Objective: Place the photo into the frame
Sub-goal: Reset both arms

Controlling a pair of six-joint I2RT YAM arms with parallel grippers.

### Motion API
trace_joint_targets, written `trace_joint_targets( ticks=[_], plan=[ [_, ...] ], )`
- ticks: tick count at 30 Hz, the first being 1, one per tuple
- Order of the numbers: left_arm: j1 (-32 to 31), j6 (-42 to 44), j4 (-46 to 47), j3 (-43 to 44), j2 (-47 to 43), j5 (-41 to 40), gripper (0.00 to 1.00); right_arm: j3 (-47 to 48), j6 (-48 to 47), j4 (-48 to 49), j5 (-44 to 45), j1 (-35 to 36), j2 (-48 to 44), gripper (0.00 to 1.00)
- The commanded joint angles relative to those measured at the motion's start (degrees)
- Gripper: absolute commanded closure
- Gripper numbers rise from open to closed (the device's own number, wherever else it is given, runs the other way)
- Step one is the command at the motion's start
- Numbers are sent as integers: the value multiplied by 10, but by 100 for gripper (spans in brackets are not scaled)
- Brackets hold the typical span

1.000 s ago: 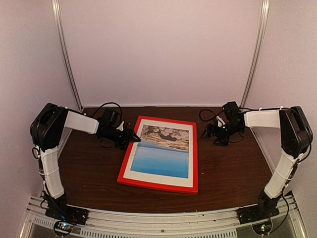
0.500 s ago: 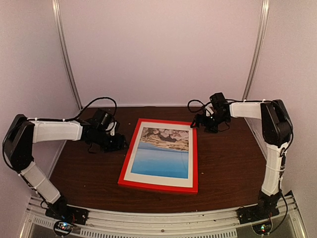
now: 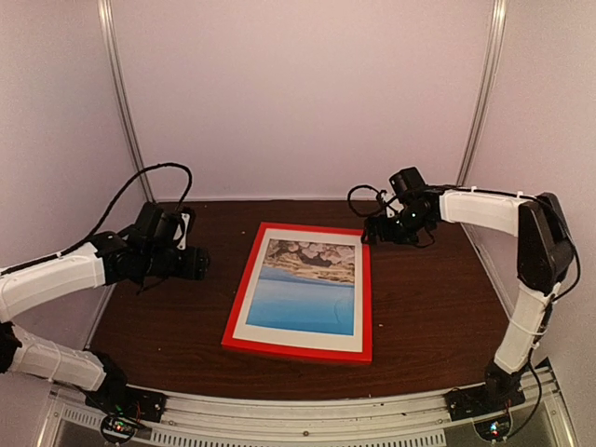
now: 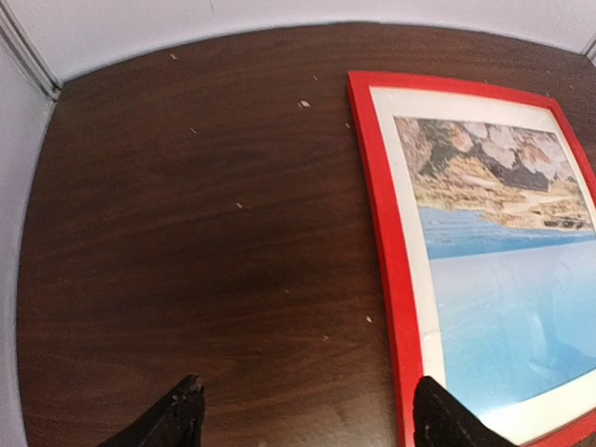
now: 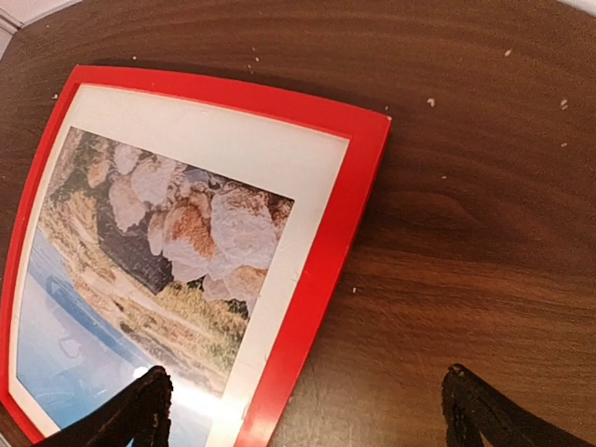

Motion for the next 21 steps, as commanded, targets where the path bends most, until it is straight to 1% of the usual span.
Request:
trace_joint_targets(
  ticks=[1,4,7,9,11,13,16,19,21],
  plan=[
    [2,62,-10,21,-45,-120,19,-29,-47,-45,143,31,-85,0],
    [2,68,-3,19,-70,-146,13,-50,-62,-68,194,54,-130,0],
    [2,77,16,15,-86,-155,3,-78,-68,-72,214,66,-182,0],
    [3,78,22,12,-86,-161,2,-91,-67,-79,217,67,-215,0],
    [8,72,2,26,-77,-162,2,-111,-69,-77,221,68,-253,0],
    [11,73,-27,45,-69,-161,2,-141,-74,-61,228,68,-300,0],
    [13,86,-44,59,-76,-150,2,-198,-85,-22,237,67,-375,0],
    [19,94,-33,50,-100,-139,3,-235,-86,-1,245,67,-427,0],
    [26,92,-7,28,-116,-128,2,-247,-83,2,256,67,-444,0]
  ],
)
